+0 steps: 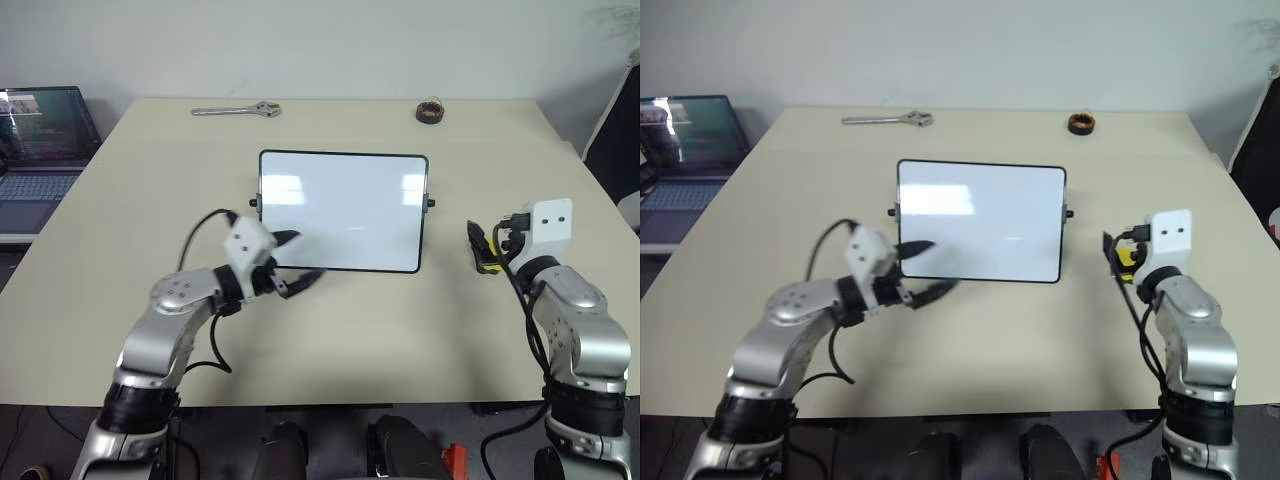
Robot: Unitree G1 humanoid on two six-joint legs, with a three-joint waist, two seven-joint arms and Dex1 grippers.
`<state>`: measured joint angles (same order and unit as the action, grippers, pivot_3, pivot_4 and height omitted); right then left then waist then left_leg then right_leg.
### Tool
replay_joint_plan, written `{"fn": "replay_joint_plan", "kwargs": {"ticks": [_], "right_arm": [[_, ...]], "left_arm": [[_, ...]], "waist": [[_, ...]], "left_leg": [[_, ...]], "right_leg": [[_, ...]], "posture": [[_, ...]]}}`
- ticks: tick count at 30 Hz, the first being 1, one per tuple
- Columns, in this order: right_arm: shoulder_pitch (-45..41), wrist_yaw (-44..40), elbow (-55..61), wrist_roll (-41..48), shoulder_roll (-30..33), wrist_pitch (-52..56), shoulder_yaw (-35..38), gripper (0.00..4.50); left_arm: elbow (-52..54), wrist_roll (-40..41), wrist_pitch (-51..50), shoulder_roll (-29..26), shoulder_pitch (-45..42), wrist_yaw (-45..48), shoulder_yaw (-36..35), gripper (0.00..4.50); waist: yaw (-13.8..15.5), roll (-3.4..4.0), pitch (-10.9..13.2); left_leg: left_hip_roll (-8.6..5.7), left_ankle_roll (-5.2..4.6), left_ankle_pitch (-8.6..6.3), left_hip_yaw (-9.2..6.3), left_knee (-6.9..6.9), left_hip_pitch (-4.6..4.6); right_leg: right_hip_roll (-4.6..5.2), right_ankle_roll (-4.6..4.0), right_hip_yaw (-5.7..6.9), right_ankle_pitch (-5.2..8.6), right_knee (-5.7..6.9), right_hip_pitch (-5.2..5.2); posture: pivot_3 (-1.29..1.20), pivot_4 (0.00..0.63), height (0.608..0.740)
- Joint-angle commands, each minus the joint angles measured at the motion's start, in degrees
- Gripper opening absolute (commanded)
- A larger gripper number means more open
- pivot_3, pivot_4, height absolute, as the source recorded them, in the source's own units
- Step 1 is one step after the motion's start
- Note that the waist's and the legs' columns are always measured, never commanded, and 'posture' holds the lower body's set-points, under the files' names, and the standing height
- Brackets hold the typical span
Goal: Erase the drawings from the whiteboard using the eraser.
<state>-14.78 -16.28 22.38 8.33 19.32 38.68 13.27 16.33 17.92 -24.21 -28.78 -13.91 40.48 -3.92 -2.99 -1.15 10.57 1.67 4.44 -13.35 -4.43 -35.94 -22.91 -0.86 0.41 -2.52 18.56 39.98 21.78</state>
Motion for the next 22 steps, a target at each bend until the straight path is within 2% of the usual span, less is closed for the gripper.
{"fn": "replay_joint_plan", "kwargs": {"ticks": [1, 5, 9, 13, 17, 22], "right_arm": [[4.3, 0.6, 2.5, 0.0, -1.5, -9.1, 0.3, 4.49], [11.8, 2.5, -0.9, 0.0, -5.4, -23.5, 3.3, 4.49], [19.2, -2.2, -0.1, 7.4, -6.9, -27.9, 7.0, 4.49], [21.3, -4.3, -1.5, 8.9, -4.7, -29.6, 8.5, 4.49], [27.8, -4.6, 2.6, 9.8, -5.6, -29.0, 6.7, 4.49], [27.2, -4.6, 1.6, 9.7, -4.0, -28.2, 5.8, 4.49]], "left_arm": [[6.0, -1.2, 1.8, 4.0, 3.3, -9.9, -4.8, 4.50], [5.5, -7.6, 6.2, 7.9, 7.1, -21.0, -8.4, 4.50], [7.4, -9.9, 8.3, 9.4, 12.1, -25.1, -9.9, 4.50], [9.3, -10.7, 7.5, 10.5, 14.2, -27.0, -9.0, 4.50], [8.2, -10.9, 9.3, 10.5, 17.3, -27.2, -10.3, 4.50], [5.6, -12.1, 10.5, 11.2, 15.3, -29.0, -8.9, 4.50]], "waist": [[0.4, -0.02, 0.0], [1.4, -0.07, 0.0], [1.4, -0.06, 0.0], [1.3, -0.07, 0.0], [1.3, 0.03, -0.1], [1.2, 0.01, -0.1]], "left_leg": [[0.00, 0.00, 0.00, 0.01, -0.03, 0.00], [-0.04, 0.01, 0.01, 0.01, -0.12, 0.07], [-0.02, 0.01, 0.00, -0.01, -0.09, 0.14], [-0.05, 0.02, 0.01, 0.04, -0.11, 0.30], [-0.03, 0.02, 0.01, 0.04, -0.02, 0.50], [-0.05, 0.02, 0.01, 0.08, -0.06, 0.46]], "right_leg": [[0.05, 0.00, -0.01, 0.00, -0.01, -0.03], [0.12, 0.10, -0.01, -0.03, -0.01, -0.16], [0.14, 0.09, 0.01, -0.03, -0.07, -0.27], [0.14, 0.10, -0.03, -0.03, -0.02, -0.38], [0.01, 0.08, -0.03, 0.05, -0.02, -0.49], [0.02, 0.10, -0.08, 0.06, -0.02, -0.46]], "posture": [[0.00, 0.150, 0.740], [0.00, 0.150, 0.740], [0.00, 0.150, 0.740], [0.00, 0.150, 0.740], [0.00, 0.150, 0.740], [0.00, 0.150, 0.740]]}}
